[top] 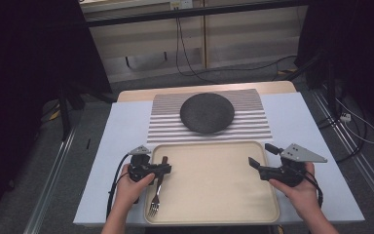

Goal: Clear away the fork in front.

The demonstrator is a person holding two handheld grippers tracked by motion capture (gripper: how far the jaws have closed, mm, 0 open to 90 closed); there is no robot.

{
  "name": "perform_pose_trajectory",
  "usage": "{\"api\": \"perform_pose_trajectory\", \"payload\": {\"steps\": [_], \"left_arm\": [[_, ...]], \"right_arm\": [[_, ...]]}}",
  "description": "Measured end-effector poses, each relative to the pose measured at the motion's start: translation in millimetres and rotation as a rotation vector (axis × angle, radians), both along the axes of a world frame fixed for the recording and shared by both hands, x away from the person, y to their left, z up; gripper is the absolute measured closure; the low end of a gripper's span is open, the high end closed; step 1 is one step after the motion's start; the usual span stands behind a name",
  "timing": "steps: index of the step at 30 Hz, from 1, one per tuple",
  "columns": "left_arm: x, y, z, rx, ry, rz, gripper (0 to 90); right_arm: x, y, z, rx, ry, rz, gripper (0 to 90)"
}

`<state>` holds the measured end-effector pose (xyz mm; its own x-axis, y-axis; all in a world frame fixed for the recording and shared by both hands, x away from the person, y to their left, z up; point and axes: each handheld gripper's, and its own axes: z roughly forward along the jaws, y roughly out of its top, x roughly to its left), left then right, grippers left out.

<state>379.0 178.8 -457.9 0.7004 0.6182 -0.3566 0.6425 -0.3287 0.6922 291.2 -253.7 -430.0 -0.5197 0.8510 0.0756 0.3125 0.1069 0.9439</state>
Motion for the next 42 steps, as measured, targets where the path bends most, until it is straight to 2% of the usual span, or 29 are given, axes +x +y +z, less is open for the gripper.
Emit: {"api": "perform_pose_trajectory", "payload": {"steps": [2,6,8,14,18,22,26,30,36,42], "left_arm": [[0.4,-0.3,-0.6,0.024,-0.013,0.006,79.2],[-0.8,5.1,5.9,-0.016,-0.032,0.009,74.1],[-0.8,7.9,8.4,-0.032,-0.042,0.028,71.1],[-5.0,21.4,19.4,-0.071,-0.089,0.075,51.9],[-8.5,32.4,27.4,-0.109,-0.123,0.089,45.6],[-11.4,41.1,32.0,-0.061,-0.163,0.090,39.1],[-12.8,47.8,31.8,-0.042,-0.172,0.095,35.9],[-14.0,51.9,33.5,-0.054,-0.187,0.108,32.9],[-18.0,58.9,31.6,-0.018,-0.193,0.101,27.9],[-23.0,72.0,31.7,-0.030,-0.197,0.131,25.0]], "right_arm": [[-0.3,-0.6,0.3,0.003,-0.003,-0.004,21.7],[-1.7,-1.4,0.4,0.005,-0.002,-0.001,21.6],[-1.8,-1.5,-0.2,0.005,0.001,-0.001,21.6],[-4.2,-1.6,-1.1,-0.002,0.004,0.004,21.5],[-9.0,-3.2,-3.4,0.005,0.013,0.012,21.3],[-12.3,-9.0,-8.1,0.019,0.029,0.009,21.4],[-12.8,-11.1,-11.0,0.014,0.036,0.011,21.3],[-13.6,-11.4,-10.6,0.013,0.037,0.014,21.3],[-13.5,-13.1,-10.5,0.020,0.038,0.017,21.3],[-13.5,-15.8,-9.2,0.022,0.039,0.003,21.3]]}}
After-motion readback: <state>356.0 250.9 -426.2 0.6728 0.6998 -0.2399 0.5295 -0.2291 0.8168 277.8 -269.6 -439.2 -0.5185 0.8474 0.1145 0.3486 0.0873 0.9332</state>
